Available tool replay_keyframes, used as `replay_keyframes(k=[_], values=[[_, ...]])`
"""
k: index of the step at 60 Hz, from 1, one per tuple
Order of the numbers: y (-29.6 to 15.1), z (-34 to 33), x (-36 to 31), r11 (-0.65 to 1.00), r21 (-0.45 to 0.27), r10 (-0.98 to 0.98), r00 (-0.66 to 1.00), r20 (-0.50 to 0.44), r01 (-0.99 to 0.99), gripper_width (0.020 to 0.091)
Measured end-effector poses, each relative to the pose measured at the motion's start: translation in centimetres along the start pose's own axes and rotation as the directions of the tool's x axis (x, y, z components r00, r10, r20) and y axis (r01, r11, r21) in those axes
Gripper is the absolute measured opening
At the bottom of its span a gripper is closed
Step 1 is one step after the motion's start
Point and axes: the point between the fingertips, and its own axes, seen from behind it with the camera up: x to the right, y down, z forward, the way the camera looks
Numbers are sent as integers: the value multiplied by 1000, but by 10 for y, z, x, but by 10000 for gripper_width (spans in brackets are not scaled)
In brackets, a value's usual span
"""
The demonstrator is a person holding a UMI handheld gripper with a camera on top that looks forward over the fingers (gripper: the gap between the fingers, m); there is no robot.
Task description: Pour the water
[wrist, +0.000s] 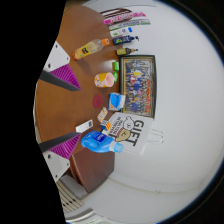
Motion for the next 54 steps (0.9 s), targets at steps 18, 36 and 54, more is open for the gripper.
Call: replay_keyframes(k=[18, 36, 54], values=[[18, 6, -62, 999, -10, -49, 994, 102, 51, 862], [23, 29, -228, 997, 52, -63, 951, 301, 50, 859], [19, 133, -305, 989, 146, -23, 965, 260, -16, 757]])
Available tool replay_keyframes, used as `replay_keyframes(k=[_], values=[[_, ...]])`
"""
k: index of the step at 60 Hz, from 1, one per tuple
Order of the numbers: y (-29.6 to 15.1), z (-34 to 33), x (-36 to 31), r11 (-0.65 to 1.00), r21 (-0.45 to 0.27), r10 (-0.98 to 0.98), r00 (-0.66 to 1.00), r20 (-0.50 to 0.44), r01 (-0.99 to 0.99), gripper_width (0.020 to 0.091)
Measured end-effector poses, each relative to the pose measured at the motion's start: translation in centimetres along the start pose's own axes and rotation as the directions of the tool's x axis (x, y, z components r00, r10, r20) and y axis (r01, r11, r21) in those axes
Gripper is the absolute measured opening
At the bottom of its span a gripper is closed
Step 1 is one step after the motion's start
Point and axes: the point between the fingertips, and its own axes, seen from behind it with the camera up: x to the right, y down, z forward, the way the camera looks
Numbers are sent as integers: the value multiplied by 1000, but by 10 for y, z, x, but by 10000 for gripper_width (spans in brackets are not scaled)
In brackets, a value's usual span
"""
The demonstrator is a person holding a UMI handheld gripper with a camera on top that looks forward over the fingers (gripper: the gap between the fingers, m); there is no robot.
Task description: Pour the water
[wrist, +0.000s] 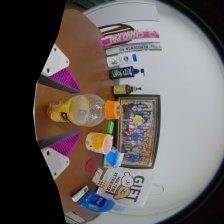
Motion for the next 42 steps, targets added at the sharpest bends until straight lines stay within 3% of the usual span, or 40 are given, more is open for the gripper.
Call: replay_keyframes(k=[6, 12, 14, 16, 18, 20, 23, 30, 42], values=[[9, 25, 1, 999, -6, 36, 999, -11, -36, 690], [15, 39, -2, 999, -1, 45, 999, -16, -45, 543], [13, 41, -4, 999, 8, 45, 999, -10, -45, 451], [12, 41, -4, 999, 10, 41, 999, -20, -40, 452], [12, 43, -4, 1000, 7, 25, 999, -26, -25, 382], [11, 43, -4, 1000, 4, 12, 999, -33, -12, 374], [11, 45, -5, 1000, -8, 6, 999, -44, -6, 296], [-10, 45, -15, 1000, -2, 7, 998, -55, -7, 256], [-109, 60, -59, 974, 86, 203, 976, 77, -209, 256]])
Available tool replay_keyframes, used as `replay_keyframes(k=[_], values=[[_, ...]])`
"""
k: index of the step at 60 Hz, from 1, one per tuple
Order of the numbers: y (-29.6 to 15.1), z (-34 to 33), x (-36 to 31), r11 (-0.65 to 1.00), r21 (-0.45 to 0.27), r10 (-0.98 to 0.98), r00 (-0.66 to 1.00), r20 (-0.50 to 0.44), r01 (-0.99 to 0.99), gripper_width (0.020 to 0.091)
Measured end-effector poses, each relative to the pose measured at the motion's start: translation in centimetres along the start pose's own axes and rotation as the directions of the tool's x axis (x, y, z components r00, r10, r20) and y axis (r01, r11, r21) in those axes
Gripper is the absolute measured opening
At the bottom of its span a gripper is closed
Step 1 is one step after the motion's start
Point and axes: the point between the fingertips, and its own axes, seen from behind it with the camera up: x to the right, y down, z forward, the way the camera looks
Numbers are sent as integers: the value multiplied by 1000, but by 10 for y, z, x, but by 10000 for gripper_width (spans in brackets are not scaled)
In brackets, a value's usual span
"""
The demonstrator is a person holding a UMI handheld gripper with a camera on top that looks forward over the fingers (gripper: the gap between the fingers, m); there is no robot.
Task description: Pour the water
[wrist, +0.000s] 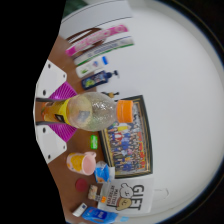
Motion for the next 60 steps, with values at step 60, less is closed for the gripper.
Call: replay_keyframes(k=[60], values=[[-72, 133, 75, 19, -194, 983, -18, 184, -981, 255]])
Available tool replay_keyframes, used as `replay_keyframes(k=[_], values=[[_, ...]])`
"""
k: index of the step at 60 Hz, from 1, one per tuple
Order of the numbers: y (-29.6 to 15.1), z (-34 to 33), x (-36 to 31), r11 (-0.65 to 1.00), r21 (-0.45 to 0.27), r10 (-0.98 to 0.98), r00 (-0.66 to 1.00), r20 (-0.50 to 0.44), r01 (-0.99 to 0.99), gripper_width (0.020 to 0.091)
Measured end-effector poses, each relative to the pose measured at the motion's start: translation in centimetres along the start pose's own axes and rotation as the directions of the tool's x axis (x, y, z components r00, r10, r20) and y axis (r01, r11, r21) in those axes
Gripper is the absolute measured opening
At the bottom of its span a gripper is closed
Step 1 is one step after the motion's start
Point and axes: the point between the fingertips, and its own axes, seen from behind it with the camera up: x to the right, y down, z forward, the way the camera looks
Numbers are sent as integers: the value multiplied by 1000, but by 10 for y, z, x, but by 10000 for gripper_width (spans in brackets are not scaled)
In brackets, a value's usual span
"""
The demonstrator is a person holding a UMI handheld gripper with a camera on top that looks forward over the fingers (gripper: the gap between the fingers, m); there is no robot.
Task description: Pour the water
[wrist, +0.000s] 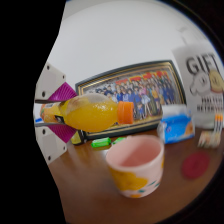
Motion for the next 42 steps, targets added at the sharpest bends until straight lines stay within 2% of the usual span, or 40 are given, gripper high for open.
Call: replay_keyframes(k=[9, 14, 20, 26, 31, 36, 42], values=[[-7, -11, -28, 902, -24, -432, 898, -80, 432, 255], [-28, -24, -51, 716, -21, -695, 710, -114, 698, 255], [-56, -37, -85, 441, -1, -884, 434, -175, 898, 255], [-107, -54, -102, 174, 5, -949, 169, -266, 985, 255], [-154, -63, -102, 13, -36, -931, -1, -365, 999, 253], [-197, -71, -79, -78, -98, -901, -112, -419, 992, 251], [-240, -76, -39, -114, -172, -869, -182, -461, 979, 252]])
